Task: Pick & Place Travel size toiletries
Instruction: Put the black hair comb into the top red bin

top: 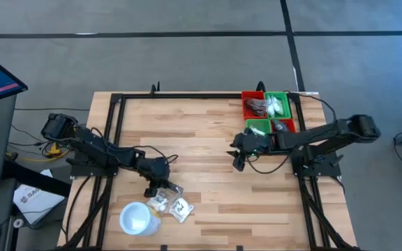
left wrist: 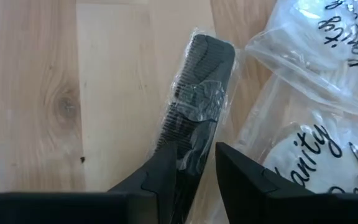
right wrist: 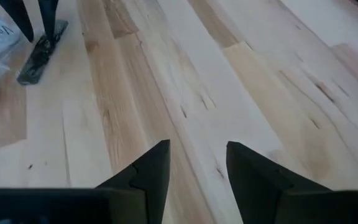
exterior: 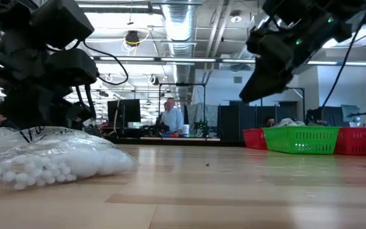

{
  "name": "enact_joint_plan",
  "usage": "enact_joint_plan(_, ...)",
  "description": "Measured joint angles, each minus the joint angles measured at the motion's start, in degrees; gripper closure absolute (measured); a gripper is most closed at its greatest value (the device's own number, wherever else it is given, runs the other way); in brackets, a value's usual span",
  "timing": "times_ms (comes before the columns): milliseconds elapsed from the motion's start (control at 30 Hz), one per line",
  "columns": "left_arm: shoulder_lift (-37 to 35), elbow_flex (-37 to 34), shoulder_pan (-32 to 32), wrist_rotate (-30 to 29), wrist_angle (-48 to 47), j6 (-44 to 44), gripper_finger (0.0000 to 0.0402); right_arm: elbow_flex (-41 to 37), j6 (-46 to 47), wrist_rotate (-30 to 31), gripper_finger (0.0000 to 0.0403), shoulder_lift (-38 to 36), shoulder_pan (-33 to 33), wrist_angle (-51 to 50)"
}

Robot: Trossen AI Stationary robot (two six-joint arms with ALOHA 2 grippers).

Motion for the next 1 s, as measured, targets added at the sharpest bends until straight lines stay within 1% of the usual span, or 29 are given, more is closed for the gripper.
enact_joint_plan(67, 0.46, 0.14, -0.41, -1.34, -0.04, 0.09, 0.0296, 0.15, -0.24, -0.03, 0.0256, 2.55, 0.00, 2.35)
enact_joint_plan(233, 2.99, 0.22, -0.67, -7.39, 0.85, 1.56, 0.0296, 2.61, -2.72, -0.13, 0.0257, 7.65, 0.00, 3.47)
enact_joint_plan(367, 5.41, 0.17, -0.60, -11.89, 4.93, 1.56, 0.0296, 5.31, -3.07, -0.26, 0.0255, 11.62, 0.08, 3.41)
enact_joint_plan(500, 7.21, 0.00, -0.57, -16.26, 10.06, 1.45, 0.0296, 7.60, -4.84, -1.81, 0.0256, 15.35, 0.85, 3.78)
enact_joint_plan(633, 8.63, 0.02, -0.54, -21.84, 12.36, 1.18, 0.0299, 10.02, -6.13, -2.07, 0.0260, 18.47, 2.04, 3.88)
enact_joint_plan(767, 10.23, -0.04, -0.49, -25.72, 14.48, 0.97, 0.0306, 11.94, -7.51, -2.08, 0.0262, 20.43, 2.71, 3.77)
enact_joint_plan(867, 10.37, -0.19, -0.26, -26.56, 16.64, 1.02, 0.0306, 12.71, -7.61, -2.09, 0.0261, 21.08, 2.64, 3.59)
enact_joint_plan(1000, 9.76, -0.14, -0.26, -26.57, 17.22, 2.96, 0.0307, 12.82, -7.91, -2.08, 0.0260, 21.11, 2.62, 3.51)
